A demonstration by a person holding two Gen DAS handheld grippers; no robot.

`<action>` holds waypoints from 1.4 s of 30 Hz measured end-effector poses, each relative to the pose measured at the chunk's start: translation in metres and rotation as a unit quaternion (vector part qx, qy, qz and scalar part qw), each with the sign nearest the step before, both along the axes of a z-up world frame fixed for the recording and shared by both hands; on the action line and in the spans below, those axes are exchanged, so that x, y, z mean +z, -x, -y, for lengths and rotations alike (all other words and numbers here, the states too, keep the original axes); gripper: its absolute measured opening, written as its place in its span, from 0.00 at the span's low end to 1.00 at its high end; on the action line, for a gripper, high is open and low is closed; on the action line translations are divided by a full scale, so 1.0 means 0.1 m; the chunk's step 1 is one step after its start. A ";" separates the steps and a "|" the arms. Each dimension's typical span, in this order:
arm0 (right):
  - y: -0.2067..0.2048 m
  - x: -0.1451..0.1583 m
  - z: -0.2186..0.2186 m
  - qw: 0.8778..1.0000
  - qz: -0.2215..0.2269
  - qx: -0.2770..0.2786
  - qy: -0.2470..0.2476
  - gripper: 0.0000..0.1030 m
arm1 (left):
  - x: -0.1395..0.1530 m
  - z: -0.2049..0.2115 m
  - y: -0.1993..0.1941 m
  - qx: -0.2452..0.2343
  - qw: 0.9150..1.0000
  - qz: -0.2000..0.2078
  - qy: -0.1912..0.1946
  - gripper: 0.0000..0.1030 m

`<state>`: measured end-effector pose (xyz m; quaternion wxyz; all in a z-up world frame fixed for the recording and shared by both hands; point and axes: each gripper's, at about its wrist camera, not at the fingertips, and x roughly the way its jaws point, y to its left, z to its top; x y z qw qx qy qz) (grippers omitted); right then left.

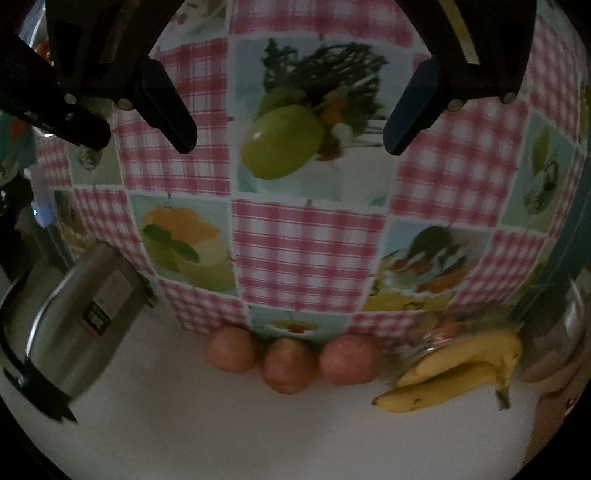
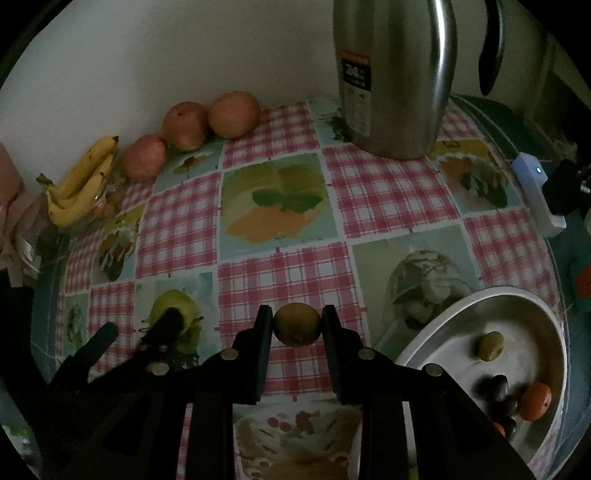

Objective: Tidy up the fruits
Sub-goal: 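Grasp the green pear with the left tool while the right tool grasps a small brown fruit, then carry the green pear and the brown fruit over the steel plate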

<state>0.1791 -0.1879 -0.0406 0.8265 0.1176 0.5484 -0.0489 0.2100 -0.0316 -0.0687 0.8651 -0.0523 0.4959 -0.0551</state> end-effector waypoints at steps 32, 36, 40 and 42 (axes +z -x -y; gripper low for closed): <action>0.19 0.17 -0.03 1.000 0.001 -0.005 -0.022 0.28 | 0.14 -0.30 0.22 0.069 0.993 -0.068 0.064 0.51; 0.27 0.26 -0.05 1.000 0.005 -0.007 -0.023 0.28 | 0.25 -0.29 0.38 0.064 0.994 -0.062 0.056 0.51; 0.36 0.34 -0.05 0.999 0.011 -0.013 -0.028 0.28 | 0.34 -0.32 0.54 0.067 0.995 -0.060 0.053 0.51; 0.41 0.38 -0.06 0.999 0.013 -0.017 -0.032 0.28 | 0.36 -0.31 0.59 0.067 0.994 -0.060 0.056 0.51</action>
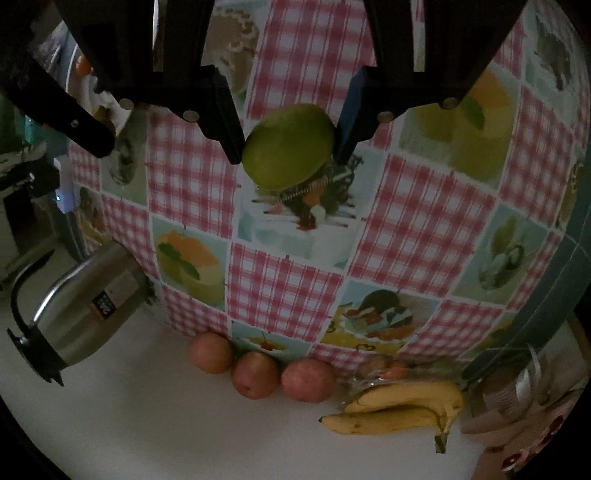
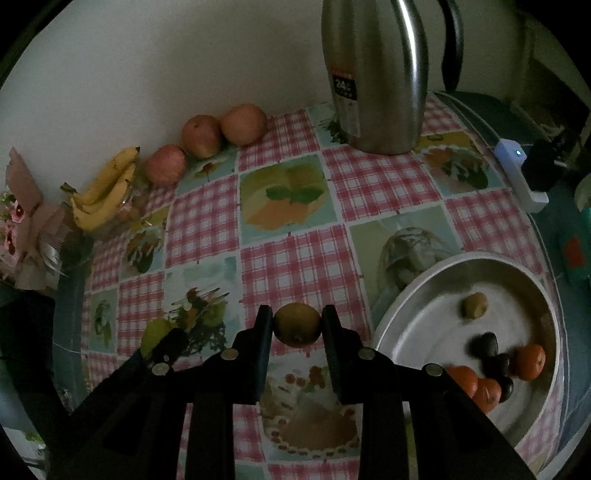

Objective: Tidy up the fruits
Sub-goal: 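Carry the green pear and the brown fruit over the steel plate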

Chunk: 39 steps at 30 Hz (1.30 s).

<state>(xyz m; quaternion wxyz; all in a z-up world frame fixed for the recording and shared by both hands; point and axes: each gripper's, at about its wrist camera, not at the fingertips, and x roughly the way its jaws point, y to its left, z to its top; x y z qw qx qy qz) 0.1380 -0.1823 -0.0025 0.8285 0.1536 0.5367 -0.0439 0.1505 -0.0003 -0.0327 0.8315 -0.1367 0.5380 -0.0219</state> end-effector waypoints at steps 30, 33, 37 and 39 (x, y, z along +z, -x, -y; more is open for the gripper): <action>0.88 0.06 0.17 1.000 -0.011 -0.010 0.007 0.28 | 0.18 0.19 0.75 -0.018 1.000 -0.001 0.013 0.51; 0.92 0.05 0.29 1.000 -0.011 -0.023 0.002 0.28 | 0.16 0.30 0.78 -0.030 1.000 -0.003 0.006 0.51; 0.93 0.02 0.49 0.999 -0.017 -0.051 0.005 0.28 | 0.15 0.50 0.81 -0.054 0.999 -0.005 -0.003 0.51; 0.93 0.00 0.60 0.998 -0.022 -0.063 0.011 0.28 | 0.15 0.63 0.82 -0.071 0.997 -0.004 -0.007 0.51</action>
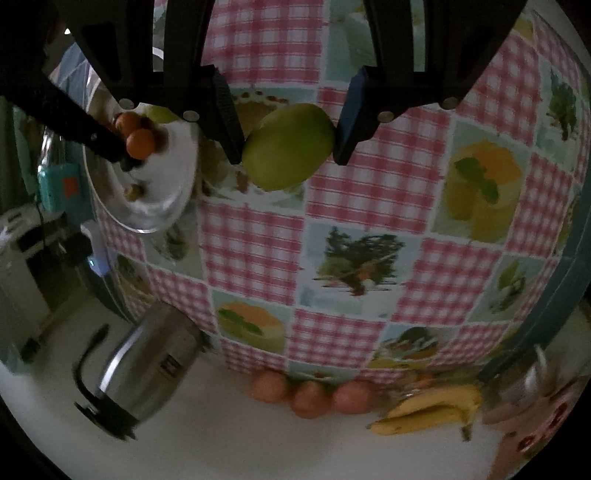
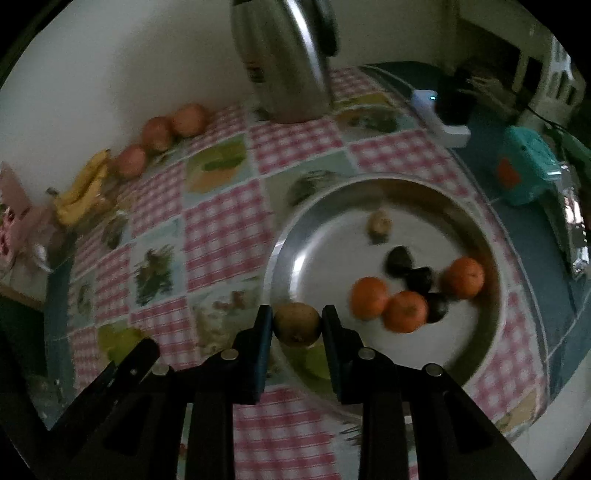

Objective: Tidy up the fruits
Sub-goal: 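Carry the green pear and the brown fruit over the steel plate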

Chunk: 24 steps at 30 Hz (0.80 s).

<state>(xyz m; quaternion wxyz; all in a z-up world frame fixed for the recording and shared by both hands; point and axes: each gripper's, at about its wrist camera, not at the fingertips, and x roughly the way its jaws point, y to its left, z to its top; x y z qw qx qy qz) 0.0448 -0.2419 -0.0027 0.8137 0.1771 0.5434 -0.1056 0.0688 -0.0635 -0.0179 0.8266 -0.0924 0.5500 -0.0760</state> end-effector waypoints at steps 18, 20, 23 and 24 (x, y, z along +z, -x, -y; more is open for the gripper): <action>0.25 -0.09 1.01 0.992 -0.007 -0.129 -0.001 0.28 | -0.04 0.64 0.10 -0.080 0.997 -0.003 0.011 0.51; 0.25 -0.09 1.02 0.991 -0.004 -0.131 -0.002 0.28 | -0.04 0.70 0.11 -0.089 0.996 0.001 0.011 0.51; 0.23 -0.10 1.01 0.992 -0.003 -0.126 -0.002 0.28 | -0.05 0.76 0.12 -0.099 0.995 0.004 0.010 0.51; 0.23 -0.12 1.01 0.992 -0.003 -0.125 -0.003 0.28 | -0.06 0.78 0.12 -0.102 0.995 0.005 0.010 0.51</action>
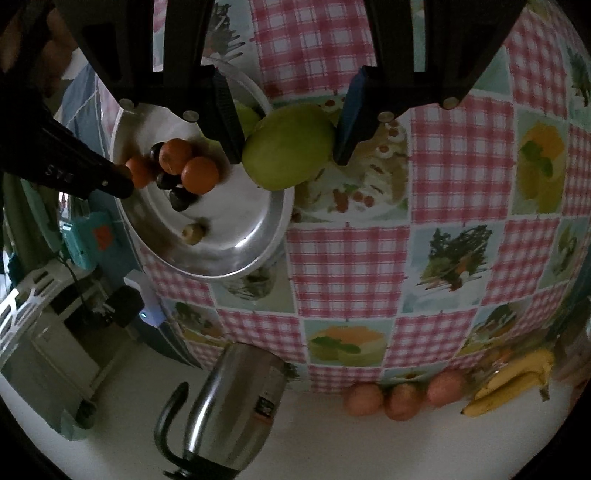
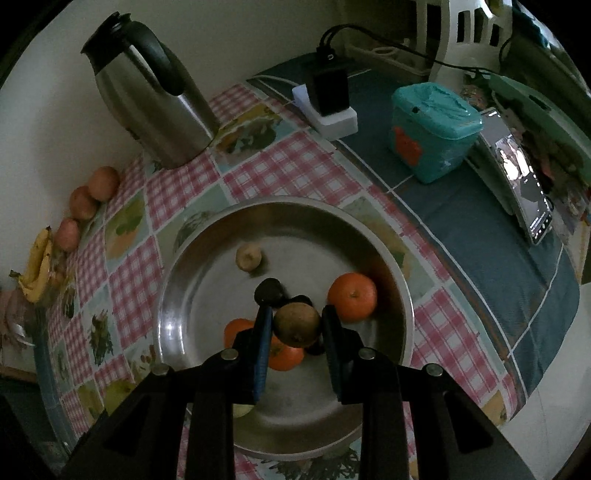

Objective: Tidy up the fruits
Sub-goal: 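Carry the green pear and the brown fruit over the steel plate, then open the left tool to drop the pear while the right tool drops the brown fruit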

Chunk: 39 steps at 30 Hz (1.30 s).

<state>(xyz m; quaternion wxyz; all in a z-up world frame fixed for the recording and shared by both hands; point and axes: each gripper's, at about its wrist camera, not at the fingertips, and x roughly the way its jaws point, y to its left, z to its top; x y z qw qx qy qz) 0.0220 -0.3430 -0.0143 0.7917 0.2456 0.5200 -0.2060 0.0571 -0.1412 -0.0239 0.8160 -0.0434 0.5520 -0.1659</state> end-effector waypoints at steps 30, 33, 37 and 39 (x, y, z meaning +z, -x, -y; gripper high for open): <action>-0.15 -0.17 -0.14 0.999 -0.016 0.033 -0.006 0.28 | -0.15 0.22 -0.13 -0.038 0.999 0.008 0.035 0.51; -0.16 -0.18 -0.14 0.999 -0.017 0.032 -0.007 0.28 | -0.16 0.24 -0.13 -0.040 0.999 0.009 0.031 0.51; -0.16 -0.19 -0.14 0.999 -0.018 0.030 -0.014 0.28 | -0.18 0.24 -0.13 -0.041 0.999 0.007 0.029 0.51; -0.16 -0.20 -0.14 0.999 -0.018 0.030 -0.016 0.28 | -0.19 0.25 -0.13 -0.042 0.999 0.006 0.028 0.52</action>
